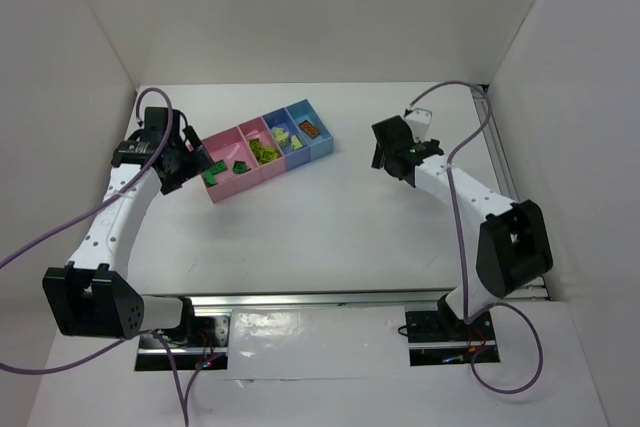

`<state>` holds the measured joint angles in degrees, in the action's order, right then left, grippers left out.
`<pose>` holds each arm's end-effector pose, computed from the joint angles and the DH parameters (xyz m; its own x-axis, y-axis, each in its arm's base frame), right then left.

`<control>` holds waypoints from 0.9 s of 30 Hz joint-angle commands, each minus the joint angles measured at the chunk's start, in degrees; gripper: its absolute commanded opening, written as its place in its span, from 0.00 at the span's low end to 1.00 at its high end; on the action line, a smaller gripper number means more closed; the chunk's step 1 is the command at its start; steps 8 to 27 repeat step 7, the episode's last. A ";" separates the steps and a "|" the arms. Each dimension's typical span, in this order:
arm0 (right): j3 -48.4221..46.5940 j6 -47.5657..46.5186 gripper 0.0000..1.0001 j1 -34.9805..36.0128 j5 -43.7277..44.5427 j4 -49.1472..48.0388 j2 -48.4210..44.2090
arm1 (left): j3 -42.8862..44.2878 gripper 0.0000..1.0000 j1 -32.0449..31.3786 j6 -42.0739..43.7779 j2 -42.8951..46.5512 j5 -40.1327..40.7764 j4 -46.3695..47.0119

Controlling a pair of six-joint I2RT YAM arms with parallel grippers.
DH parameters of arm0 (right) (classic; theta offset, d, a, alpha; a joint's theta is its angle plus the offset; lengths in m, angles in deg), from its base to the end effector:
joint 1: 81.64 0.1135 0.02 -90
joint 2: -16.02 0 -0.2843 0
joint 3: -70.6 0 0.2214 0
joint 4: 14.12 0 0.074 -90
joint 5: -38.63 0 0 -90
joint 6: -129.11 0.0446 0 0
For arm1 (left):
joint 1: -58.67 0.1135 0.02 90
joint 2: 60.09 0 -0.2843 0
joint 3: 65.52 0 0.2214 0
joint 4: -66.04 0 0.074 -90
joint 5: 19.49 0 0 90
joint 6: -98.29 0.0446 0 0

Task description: Sort the legos into containers by color

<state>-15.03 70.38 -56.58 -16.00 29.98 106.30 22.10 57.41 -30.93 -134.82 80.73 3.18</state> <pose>0.2961 0.1100 0.2969 -0.5819 0.1951 -0.7895 0.3538 0.9348 -0.0297 0.2369 0.0027 0.3469 -0.5346 -0.6107 -0.5842 -0.5557 0.7748 -0.3014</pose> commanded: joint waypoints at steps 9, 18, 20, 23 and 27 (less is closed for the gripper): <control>17.25 2.66 0.98 1.22 -4.26 3.79 -16.88 | -1.59 0.92 0.20 2.04 2.14 -1.78 2.66; 17.25 2.66 0.98 1.22 -4.26 3.79 -16.88 | -1.59 0.92 0.20 2.04 2.14 -1.78 2.66; 17.25 2.66 0.98 1.22 -4.26 3.79 -16.88 | -1.59 0.92 0.20 2.04 2.14 -1.78 2.66; 17.25 2.66 0.98 1.22 -4.26 3.79 -16.88 | -1.59 0.92 0.20 2.04 2.14 -1.78 2.66; 17.25 2.66 0.98 1.22 -4.26 3.79 -16.88 | -1.59 0.92 0.20 2.04 2.14 -1.78 2.66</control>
